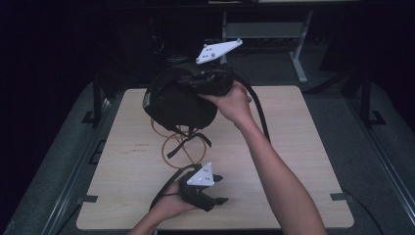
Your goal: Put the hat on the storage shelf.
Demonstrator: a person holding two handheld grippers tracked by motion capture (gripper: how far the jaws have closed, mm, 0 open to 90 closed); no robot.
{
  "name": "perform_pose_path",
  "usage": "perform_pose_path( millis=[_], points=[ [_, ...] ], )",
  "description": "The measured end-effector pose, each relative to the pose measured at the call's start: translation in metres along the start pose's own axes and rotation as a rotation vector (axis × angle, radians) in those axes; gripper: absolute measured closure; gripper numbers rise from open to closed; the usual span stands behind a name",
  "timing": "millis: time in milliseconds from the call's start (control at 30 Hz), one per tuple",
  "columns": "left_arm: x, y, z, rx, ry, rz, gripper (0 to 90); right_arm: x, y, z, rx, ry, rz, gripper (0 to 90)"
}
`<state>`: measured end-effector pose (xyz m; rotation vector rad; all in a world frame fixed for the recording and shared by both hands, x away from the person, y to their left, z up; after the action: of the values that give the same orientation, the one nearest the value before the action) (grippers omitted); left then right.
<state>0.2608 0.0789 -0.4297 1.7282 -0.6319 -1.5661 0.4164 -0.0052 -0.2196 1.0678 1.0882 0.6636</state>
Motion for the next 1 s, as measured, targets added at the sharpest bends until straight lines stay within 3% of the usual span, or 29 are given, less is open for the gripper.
perform_pose_path(
  millis=[133, 300, 867, 900, 1000],
  points=[
    [0.002, 0.0, 0.002, 0.009, -0.003, -0.002, 32.6, 0.02, -0.001, 0.0, 0.028, -0.02, -0.046, 61.3],
    [0.003, -0.001, 0.002, 0.014, -0.006, -0.008, 32.6, 0.019, -0.005, -0.002, 0.028, 0.001, -0.053, 56.7],
    [0.005, -0.001, 0.001, -0.027, 0.002, 0.024, 32.2, -0.012, -0.037, 0.007, 0.084, 0.026, -0.064, 47.7],
    [0.005, -0.002, 0.0, -0.007, 0.004, 0.011, 32.1, -0.013, -0.039, 0.007, 0.089, 0.027, -0.064, 47.5],
    [0.005, -0.002, -0.001, -0.003, 0.005, 0.004, 31.7, -0.017, -0.044, 0.009, 0.096, 0.024, -0.059, 46.6]
  ],
)
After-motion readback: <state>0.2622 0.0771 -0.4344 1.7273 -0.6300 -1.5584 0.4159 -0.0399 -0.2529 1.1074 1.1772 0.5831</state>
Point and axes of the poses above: each handheld gripper's, and its own axes: x roughly forward along the jaws, y roughly out of its top, z roughly to its right, the point moved 2 cm from there along x, roughly forward along the jaws
